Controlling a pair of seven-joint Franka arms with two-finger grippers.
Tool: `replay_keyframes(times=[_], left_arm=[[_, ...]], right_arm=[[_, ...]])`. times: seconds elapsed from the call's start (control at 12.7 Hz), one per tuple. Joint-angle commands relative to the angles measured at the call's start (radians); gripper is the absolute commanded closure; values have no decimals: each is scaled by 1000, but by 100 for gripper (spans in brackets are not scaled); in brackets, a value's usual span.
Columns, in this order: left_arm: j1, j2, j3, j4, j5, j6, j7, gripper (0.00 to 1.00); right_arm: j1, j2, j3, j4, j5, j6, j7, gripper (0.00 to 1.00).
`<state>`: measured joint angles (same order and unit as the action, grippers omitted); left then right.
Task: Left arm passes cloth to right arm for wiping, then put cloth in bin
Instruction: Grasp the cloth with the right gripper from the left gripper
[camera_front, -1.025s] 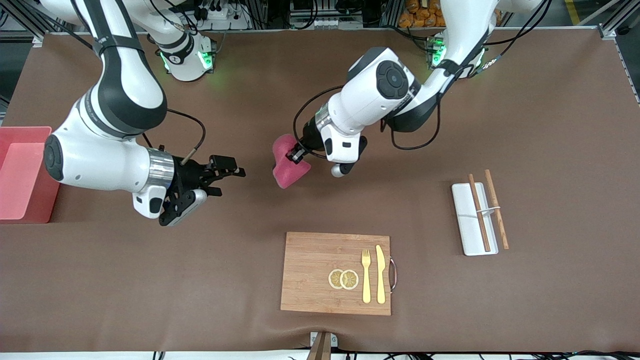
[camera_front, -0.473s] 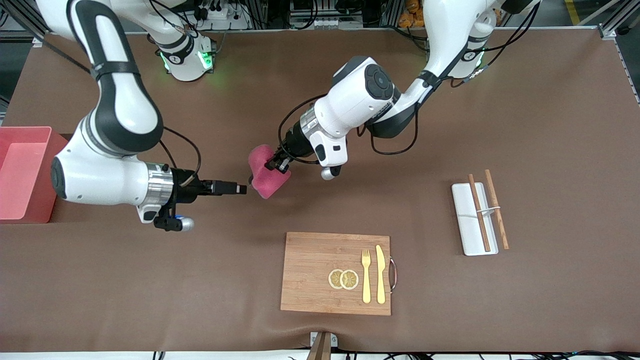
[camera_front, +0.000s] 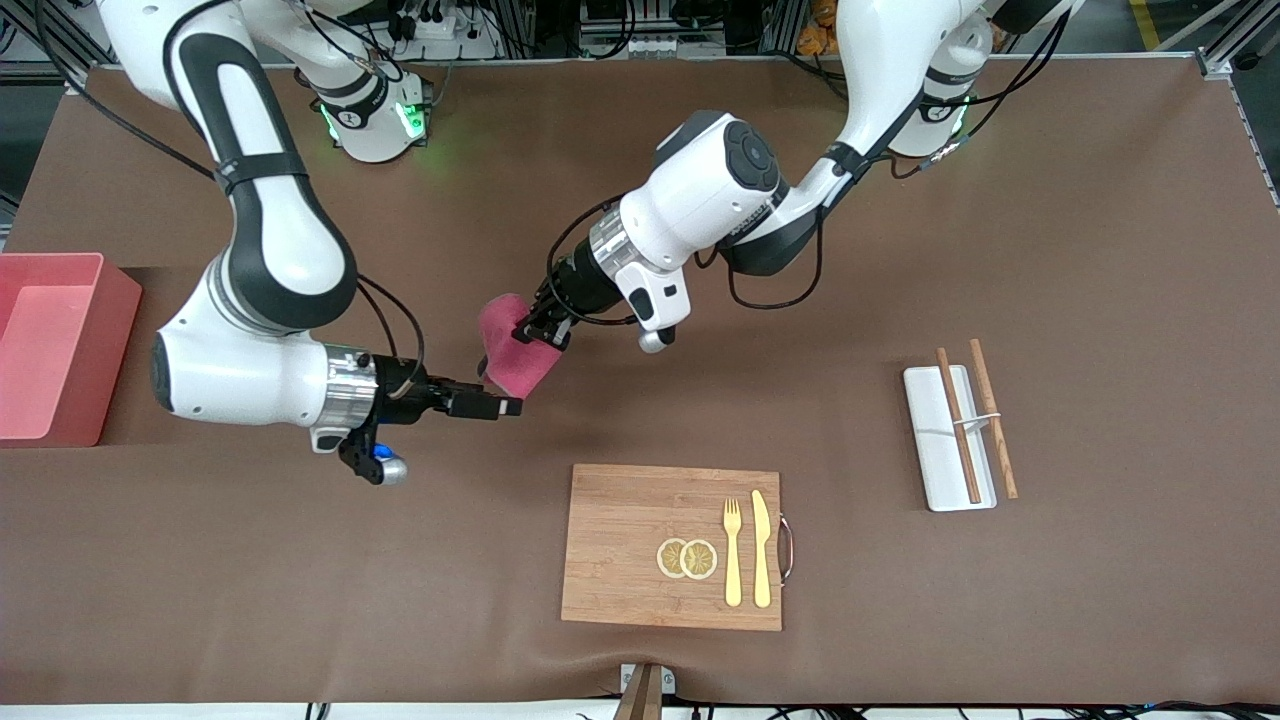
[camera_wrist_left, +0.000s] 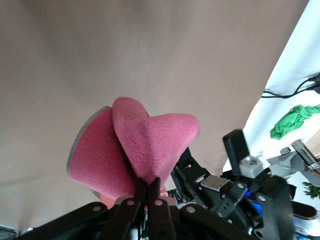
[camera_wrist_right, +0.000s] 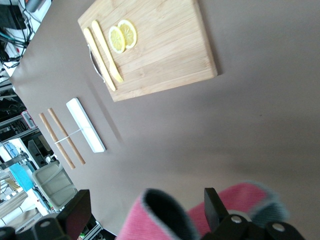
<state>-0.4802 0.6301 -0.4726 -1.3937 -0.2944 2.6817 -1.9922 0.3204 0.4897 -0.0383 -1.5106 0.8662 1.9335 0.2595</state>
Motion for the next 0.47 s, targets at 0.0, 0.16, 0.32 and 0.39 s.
replay_keyframes(times=[0.0, 0.16, 0.32, 0.39], left_arm=[[-26, 34, 11, 51, -17, 18, -40, 100], [-26, 33, 11, 51, -19, 20, -46, 100], [-26, 34, 11, 51, -19, 20, -54, 100], [-26, 34, 11, 53, -19, 18, -54, 100]], right_arm=[[28, 10, -3, 26, 16, -4, 23, 0], [31, 7, -3, 17, 13, -14, 27, 0], [26, 9, -5, 15, 10, -53, 27, 0], [25, 9, -5, 15, 10, -70, 27, 0]])
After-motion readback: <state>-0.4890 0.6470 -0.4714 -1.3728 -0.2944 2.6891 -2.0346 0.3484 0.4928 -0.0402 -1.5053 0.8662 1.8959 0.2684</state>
